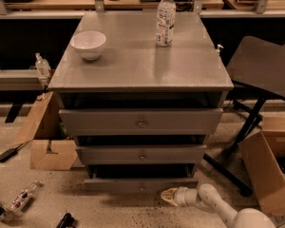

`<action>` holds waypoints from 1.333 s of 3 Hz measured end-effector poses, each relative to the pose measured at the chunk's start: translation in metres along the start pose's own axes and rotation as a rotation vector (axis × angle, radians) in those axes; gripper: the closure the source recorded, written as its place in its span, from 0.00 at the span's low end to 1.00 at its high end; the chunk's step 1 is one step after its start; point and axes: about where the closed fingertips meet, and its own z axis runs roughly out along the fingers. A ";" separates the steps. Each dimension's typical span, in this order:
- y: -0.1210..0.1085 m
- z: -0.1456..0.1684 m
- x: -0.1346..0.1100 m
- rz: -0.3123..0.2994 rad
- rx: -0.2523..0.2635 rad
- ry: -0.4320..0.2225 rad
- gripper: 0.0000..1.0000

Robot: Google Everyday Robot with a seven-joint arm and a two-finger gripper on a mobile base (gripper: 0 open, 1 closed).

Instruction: Close bottom drawer

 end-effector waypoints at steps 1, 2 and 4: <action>-0.002 0.003 -0.002 -0.010 -0.012 0.011 1.00; -0.024 0.005 -0.017 -0.060 -0.024 0.031 1.00; -0.044 0.001 -0.023 -0.077 -0.005 0.029 1.00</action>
Offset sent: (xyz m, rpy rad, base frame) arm 0.0719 0.0025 0.0356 -0.1043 -0.0687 0.1102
